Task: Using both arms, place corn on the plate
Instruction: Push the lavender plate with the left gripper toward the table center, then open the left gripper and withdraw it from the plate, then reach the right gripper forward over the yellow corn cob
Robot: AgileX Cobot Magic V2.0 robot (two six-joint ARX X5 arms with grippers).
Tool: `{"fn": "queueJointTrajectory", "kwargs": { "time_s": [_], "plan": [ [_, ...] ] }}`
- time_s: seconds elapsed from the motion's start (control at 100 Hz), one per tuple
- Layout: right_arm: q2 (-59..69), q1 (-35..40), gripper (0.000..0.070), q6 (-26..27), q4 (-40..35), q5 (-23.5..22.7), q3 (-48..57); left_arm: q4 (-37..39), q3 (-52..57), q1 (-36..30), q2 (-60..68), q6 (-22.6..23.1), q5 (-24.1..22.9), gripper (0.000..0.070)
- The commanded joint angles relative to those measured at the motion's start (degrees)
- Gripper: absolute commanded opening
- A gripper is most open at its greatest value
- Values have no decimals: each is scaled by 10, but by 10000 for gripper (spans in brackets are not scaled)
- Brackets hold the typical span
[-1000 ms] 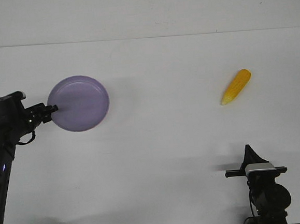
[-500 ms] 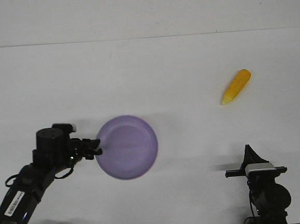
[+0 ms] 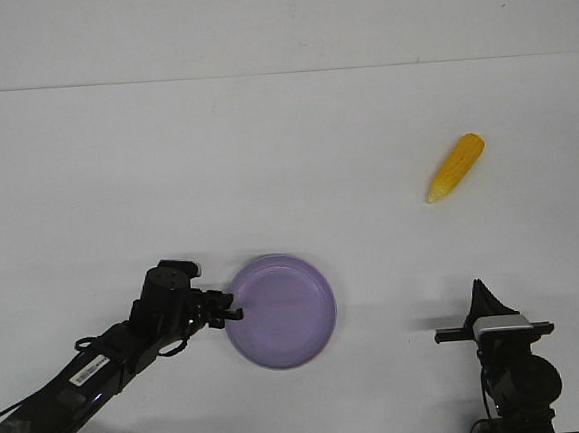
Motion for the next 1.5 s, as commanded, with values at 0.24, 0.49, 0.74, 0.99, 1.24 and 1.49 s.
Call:
{"fn": "queueJointTrajectory", "kwargs": {
  "time_s": [0.24,0.49,0.74,0.99,1.24,1.49],
  "plan": [
    [0,-1,13,6,6,0,-2,29,6,-9,45,-5,-1,157],
    [0,-1,13,6,6,0,-2,31,7,-9,32,0,-1,586],
    [0,-1,13,6,6,0,-2,23,7,3,-106,20,-1,585],
    [0,-1,13,14,10,-5,-2,-120,7,8,-368,53,-48,579],
    [0,-1,12,165,21,-56,-2,-243,-6,8,-546,58,-141,579],
    [59,-2,19,216,59,-2,119,-240,-8,8,-568,51,-141,579]
  ]
}}
